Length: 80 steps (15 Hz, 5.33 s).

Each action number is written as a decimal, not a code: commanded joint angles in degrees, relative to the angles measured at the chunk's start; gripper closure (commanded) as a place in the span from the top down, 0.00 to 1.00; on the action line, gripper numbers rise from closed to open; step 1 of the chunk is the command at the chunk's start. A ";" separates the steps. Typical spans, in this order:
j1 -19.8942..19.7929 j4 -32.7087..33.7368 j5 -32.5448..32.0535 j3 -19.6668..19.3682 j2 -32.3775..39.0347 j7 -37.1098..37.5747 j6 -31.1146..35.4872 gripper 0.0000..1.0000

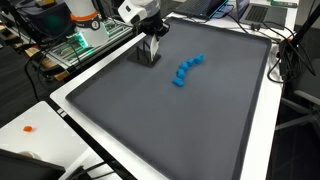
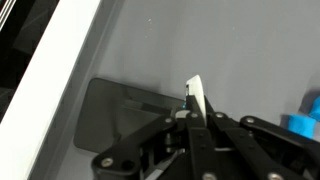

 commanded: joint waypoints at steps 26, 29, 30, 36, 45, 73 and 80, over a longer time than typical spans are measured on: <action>0.55 -11.39 16.46 1.17 -4.00 -10.57 16.60 0.01; 0.57 -11.35 17.56 1.24 -3.84 -11.69 16.62 0.01; 0.55 -11.34 17.66 1.25 -3.68 -11.71 16.82 0.01; 0.47 -11.40 18.38 1.19 -3.09 -11.94 17.81 0.01; 0.37 -11.62 19.11 1.06 -2.14 -12.12 18.36 0.01; -0.33 -11.77 5.06 1.41 -8.52 -1.99 16.34 1.00; -0.46 -7.77 -9.65 3.48 -13.08 8.21 10.67 1.00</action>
